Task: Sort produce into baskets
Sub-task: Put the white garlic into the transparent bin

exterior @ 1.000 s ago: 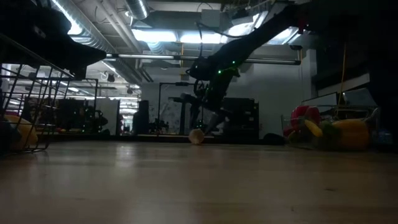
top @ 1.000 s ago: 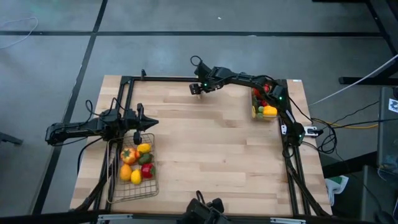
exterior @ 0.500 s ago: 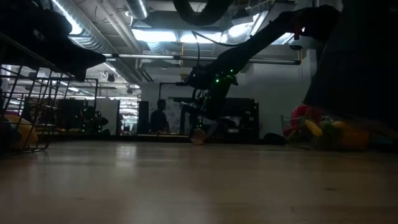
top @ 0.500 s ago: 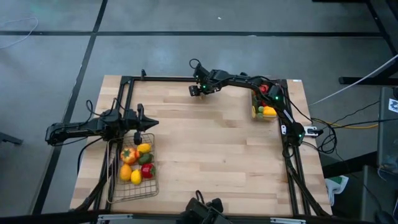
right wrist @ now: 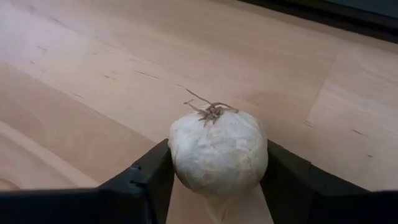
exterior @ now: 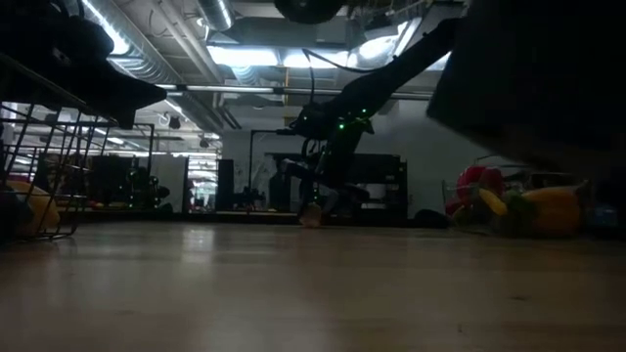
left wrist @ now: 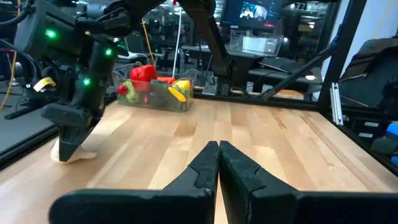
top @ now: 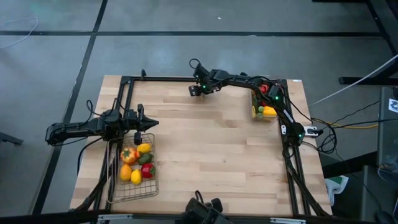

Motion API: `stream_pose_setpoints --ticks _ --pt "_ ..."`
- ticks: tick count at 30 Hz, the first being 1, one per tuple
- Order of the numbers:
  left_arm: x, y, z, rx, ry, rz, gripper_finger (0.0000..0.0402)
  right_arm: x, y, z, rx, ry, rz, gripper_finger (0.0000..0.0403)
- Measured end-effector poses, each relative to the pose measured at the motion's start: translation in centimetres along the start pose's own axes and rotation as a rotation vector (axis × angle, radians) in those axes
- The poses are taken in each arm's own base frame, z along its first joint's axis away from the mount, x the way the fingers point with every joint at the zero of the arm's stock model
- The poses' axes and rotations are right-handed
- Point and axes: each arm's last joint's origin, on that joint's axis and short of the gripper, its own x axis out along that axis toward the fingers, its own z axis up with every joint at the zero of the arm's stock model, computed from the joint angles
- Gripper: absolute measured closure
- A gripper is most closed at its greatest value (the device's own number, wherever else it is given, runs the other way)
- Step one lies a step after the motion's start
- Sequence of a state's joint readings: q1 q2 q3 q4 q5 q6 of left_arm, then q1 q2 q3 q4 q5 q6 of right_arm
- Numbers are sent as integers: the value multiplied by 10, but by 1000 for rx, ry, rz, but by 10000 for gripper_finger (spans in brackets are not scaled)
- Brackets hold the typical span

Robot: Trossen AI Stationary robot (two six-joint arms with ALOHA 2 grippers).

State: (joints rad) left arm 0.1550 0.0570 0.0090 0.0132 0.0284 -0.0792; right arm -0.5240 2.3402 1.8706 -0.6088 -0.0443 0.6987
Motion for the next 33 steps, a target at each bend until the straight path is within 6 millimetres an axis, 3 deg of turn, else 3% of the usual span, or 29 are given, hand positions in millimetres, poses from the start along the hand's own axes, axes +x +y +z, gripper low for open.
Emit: stream_pose_setpoints --ticks 5,9,18,26,33 --pt "0 0 0 0 0 0 392 -10 5 4 -57 41 13 206" --pt "0 0 0 0 1 0 392 -30 15 9 -138 72 -4 204" --pt "0 0 0 0 1 0 392 -108 35 16 -369 201 -75 205" --pt "0 0 0 -24 1 0 392 -172 39 -7 -489 255 -118 204" --pt "0 0 0 -24 2 0 392 -214 52 -33 -622 215 -208 204"
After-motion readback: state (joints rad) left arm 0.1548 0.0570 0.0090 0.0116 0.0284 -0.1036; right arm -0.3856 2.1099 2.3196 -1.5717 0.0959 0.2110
